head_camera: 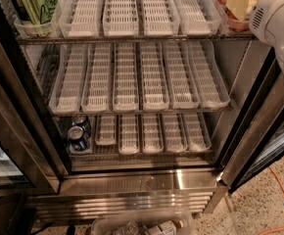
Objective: Pick coke can from top shelf of fridge
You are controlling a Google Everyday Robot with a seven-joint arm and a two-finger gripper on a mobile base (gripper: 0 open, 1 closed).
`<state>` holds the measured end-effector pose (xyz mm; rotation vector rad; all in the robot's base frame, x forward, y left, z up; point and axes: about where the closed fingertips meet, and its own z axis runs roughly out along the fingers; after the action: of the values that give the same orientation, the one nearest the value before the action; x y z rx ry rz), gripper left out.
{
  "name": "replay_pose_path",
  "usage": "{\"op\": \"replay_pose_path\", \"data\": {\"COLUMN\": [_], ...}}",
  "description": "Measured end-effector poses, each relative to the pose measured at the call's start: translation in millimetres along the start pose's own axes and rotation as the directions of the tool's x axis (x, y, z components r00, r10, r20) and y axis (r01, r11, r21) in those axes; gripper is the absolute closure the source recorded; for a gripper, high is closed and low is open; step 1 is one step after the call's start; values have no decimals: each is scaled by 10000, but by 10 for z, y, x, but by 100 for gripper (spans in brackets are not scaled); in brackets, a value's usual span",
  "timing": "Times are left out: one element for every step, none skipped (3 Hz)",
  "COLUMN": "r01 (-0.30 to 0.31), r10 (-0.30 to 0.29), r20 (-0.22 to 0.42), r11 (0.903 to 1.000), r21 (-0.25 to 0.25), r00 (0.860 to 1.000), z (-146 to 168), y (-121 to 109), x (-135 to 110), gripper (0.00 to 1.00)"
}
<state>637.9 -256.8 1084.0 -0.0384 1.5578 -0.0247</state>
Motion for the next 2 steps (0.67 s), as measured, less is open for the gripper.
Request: {"op": "replay_pose_path", "data": {"r01": [-57,-122], "r10": [59,132], "r20": [181,352], "r11": [9999,9996], "r21": [-125,-273], "r00": [9998,9993], "z": [-14,-29], "y": [32,71], "x": [-94,-182], "gripper": [100,100]}}
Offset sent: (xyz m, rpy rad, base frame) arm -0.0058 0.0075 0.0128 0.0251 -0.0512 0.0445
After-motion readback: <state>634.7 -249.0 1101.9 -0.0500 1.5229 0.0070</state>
